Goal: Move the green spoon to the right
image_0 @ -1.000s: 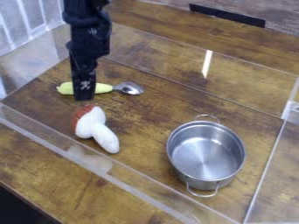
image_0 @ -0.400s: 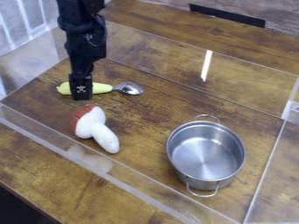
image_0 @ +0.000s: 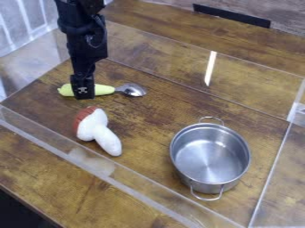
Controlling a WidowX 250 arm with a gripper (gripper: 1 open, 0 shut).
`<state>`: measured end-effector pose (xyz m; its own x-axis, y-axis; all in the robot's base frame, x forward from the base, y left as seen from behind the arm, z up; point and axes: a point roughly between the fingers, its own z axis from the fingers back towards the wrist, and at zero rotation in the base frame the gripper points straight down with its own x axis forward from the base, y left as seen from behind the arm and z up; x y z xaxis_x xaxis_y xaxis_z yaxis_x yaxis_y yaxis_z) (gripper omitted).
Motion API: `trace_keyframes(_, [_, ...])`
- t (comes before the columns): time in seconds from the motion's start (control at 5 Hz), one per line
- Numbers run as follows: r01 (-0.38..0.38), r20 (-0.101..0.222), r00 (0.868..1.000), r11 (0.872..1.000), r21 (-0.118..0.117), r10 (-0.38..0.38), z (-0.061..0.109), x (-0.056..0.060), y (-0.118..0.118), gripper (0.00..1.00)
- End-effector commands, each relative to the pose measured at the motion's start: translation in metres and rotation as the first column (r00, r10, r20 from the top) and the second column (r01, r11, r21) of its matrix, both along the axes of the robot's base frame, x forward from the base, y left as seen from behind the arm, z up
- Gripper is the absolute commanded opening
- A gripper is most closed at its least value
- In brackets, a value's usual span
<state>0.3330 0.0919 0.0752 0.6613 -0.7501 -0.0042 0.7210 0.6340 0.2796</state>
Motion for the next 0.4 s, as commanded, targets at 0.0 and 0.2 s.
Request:
trace_keyframes(0.0, [-0.019, 0.073, 0.997, 1.0, 0.015, 0.018, 0.0144, 0.013, 0.0109, 1.0])
trace_keyframes(0.2, [-0.034, 0.09, 0.995, 0.999, 0.015, 0.032, 0.0077, 0.0062, 0.0125, 1.0])
